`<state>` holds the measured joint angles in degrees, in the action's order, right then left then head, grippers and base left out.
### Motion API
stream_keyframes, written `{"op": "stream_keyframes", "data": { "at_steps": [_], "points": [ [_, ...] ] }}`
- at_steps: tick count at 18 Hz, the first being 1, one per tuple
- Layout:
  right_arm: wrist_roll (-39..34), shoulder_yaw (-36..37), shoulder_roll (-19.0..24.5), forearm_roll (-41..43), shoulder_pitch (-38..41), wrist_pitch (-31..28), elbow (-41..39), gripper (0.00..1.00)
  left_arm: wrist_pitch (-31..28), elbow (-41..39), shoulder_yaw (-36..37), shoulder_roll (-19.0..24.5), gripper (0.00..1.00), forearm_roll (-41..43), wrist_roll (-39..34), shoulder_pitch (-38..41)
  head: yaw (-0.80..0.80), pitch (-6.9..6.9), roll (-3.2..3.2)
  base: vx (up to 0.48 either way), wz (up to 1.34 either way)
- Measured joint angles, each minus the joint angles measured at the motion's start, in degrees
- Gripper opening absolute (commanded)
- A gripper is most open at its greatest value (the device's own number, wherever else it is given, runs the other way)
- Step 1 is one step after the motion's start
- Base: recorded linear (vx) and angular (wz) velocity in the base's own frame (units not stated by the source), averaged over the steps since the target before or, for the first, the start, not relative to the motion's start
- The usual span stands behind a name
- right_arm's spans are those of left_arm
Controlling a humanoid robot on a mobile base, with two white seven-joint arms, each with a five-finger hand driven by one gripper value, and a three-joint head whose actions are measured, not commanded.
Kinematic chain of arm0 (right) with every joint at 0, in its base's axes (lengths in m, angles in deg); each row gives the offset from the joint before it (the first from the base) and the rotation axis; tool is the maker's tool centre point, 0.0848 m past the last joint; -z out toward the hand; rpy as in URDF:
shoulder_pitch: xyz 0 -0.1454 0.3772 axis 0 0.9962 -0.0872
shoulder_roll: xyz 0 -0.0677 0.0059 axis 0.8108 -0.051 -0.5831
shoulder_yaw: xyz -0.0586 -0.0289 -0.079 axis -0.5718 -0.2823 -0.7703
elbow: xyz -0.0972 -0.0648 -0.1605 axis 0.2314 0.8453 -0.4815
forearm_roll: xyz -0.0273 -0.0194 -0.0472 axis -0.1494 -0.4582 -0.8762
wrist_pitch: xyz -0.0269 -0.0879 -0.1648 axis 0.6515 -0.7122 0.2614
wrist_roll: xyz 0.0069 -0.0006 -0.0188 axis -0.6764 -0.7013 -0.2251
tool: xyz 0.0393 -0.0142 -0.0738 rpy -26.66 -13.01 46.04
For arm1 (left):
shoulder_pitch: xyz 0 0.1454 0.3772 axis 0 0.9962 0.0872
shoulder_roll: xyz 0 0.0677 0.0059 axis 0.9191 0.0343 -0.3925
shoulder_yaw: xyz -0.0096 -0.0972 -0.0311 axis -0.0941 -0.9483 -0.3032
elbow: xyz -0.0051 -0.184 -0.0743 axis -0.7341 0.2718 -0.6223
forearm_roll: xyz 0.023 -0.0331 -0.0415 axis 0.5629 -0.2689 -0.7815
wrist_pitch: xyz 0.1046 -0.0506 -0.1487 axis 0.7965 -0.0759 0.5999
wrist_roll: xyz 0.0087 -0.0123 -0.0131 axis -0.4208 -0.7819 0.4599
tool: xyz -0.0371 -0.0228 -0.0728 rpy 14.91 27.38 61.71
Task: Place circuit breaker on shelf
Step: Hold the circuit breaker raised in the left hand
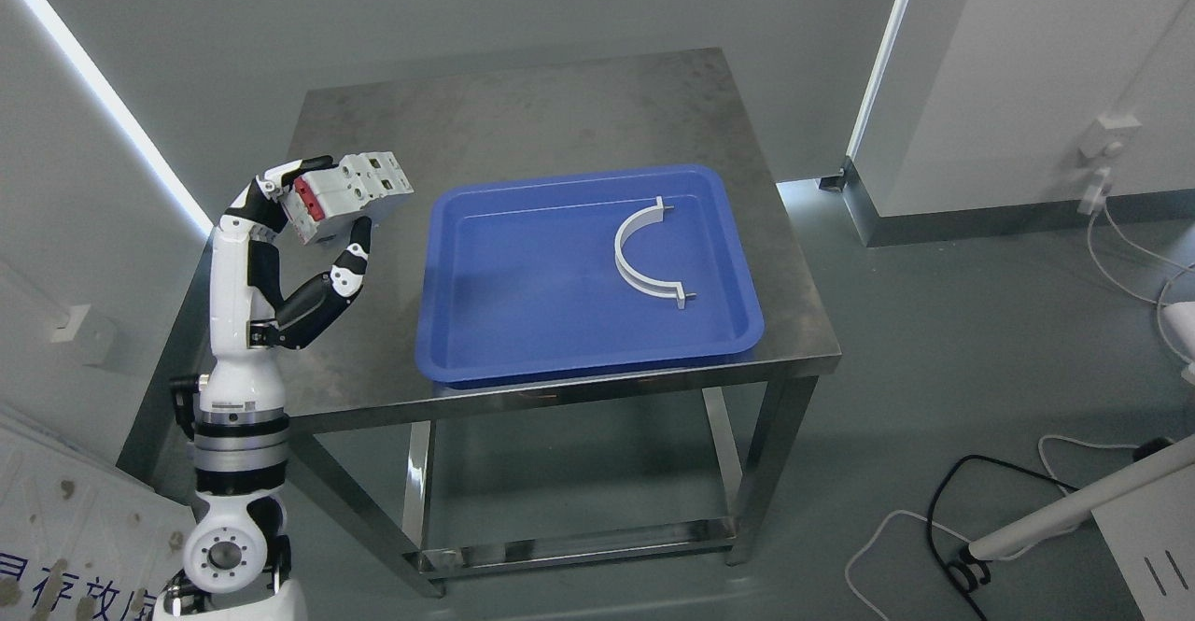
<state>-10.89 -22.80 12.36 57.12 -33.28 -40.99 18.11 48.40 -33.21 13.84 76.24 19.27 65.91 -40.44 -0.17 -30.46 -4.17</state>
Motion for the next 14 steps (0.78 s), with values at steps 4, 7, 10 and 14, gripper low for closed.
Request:
{"op": "stream_keyframes", "data": {
  "at_steps": [4,7,10,14],
  "points": [
    [0.0,0.0,0.0,0.0,0.0,0.0,0.0,1.00,0.4,-0.2,-0.3,0.0,0.13,0.0,0.0,0.9,0.00,0.00,0.00,0.000,0.00],
    [0.0,0.0,0.0,0.0,0.0,0.0,0.0,1.00,0.9,-0.3,-0.4,0.0,0.13,0.0,0.0,1.4,0.00,0.00,0.00,0.000,0.00],
    [0.0,0.0,0.0,0.0,0.0,0.0,0.0,1.00,1.2,-0.4,-0.5,0.0,0.12,0.0,0.0,2.0,0.00,0.00,0.00,0.000,0.00],
    [0.0,0.0,0.0,0.0,0.0,0.0,0.0,1.00,1.6,-0.4,-0.5,0.0,0.12,0.0,0.0,2.4,0.00,0.00,0.00,0.000,0.00]
  ]
}}
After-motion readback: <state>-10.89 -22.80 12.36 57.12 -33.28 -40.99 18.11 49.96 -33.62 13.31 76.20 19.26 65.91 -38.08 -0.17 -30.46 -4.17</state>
